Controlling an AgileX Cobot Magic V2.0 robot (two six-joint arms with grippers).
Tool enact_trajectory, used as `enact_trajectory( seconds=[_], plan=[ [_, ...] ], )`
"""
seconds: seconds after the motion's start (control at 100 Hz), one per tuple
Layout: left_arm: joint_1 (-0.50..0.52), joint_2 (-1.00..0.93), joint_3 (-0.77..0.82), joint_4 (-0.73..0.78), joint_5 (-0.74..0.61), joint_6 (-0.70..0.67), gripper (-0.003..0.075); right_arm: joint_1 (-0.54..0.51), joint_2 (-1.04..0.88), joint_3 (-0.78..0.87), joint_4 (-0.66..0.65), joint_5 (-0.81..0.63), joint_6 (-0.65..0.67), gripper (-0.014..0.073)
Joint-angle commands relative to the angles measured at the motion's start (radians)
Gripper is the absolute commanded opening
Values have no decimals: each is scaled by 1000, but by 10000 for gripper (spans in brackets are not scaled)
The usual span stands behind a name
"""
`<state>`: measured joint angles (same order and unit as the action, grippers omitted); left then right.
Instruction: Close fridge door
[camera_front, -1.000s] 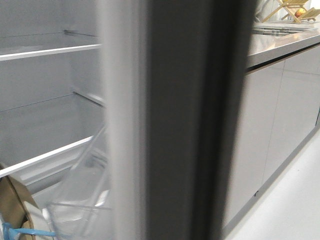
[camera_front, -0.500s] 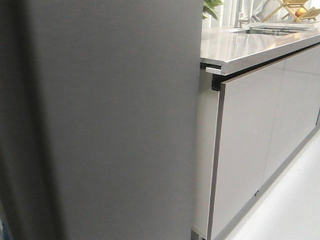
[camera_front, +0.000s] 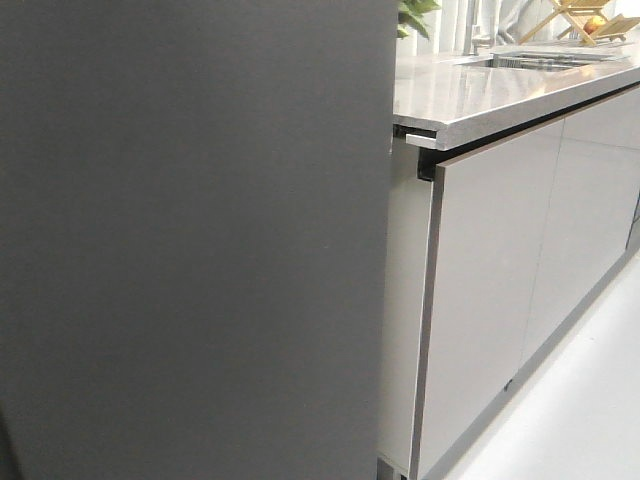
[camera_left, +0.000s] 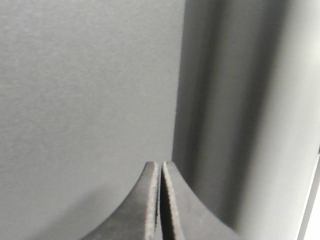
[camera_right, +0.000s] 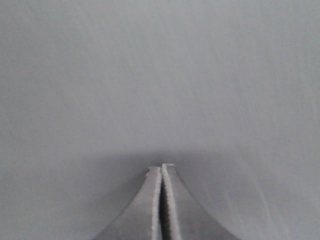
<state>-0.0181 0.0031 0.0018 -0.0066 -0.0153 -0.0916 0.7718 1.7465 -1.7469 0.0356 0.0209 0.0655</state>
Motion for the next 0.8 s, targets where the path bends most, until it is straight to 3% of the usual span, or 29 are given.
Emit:
enact_trajectory(
  seconds=[0.0, 0.46, 0.6, 0.79],
  plan=[
    [-8, 19, 28, -2, -77, -4, -21, -12, -7, -43, -11, -88, 0, -76],
    [-6, 19, 28, -2, -77, -4, -21, -115, -59, -12, -27, -39, -19, -76],
    [-6, 19, 28, -2, -77, -4, -21, -173, -168, 112, -29, -79, -38, -76],
    [-6, 19, 28, -2, -77, -4, -21, -282, -372, 403, -12, -197, -38, -76]
  ],
)
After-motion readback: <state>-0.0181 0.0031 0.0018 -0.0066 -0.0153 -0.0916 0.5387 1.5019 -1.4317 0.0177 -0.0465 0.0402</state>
